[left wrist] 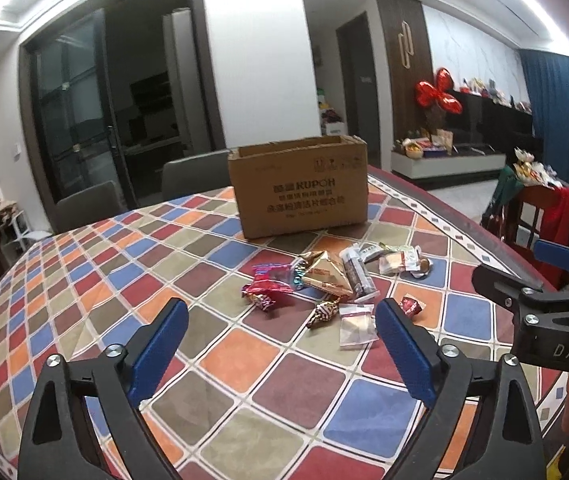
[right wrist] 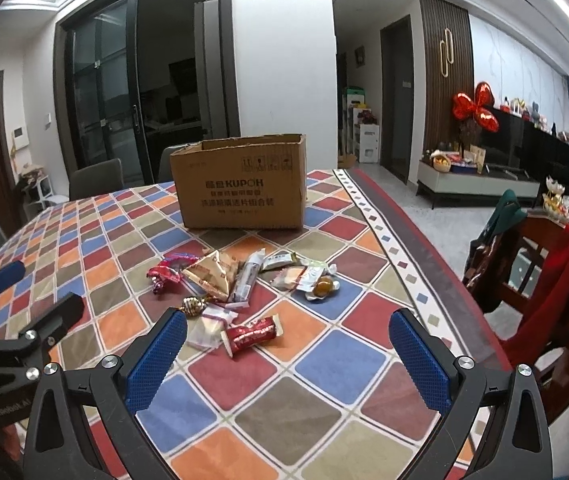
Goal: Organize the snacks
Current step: 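Grasp the red wrapped bar with the right tool while the left grasps the gold candy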
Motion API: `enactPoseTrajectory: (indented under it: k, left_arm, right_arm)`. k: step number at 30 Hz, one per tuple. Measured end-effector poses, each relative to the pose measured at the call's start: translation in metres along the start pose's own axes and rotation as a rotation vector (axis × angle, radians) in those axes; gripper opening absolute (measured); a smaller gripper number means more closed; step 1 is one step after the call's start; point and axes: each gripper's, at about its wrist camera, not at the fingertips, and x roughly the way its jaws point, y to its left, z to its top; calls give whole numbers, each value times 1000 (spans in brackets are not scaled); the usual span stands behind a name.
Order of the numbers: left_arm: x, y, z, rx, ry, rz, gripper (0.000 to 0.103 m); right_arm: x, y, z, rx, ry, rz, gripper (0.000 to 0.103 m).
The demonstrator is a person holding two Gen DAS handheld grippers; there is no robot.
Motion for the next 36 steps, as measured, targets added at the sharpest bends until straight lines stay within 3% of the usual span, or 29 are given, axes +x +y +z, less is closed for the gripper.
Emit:
enactPoseTrajectory:
  k: [10,15,21,36]
  left_arm:
    - [50,0,8,47,75,-91,80]
    - [80,3,1,38,145,-151,70]
    - [104,-3,-6,68,180,-201,64]
    - [150,-8,-10,20,277,-279,46]
  right_arm:
    - [48,1,1,63,113,58,92]
    - [77,4,-5,84,204,92,76]
    - [103,5,-15,134,302,133,66]
    - [137,6,-20,221,388,164,53]
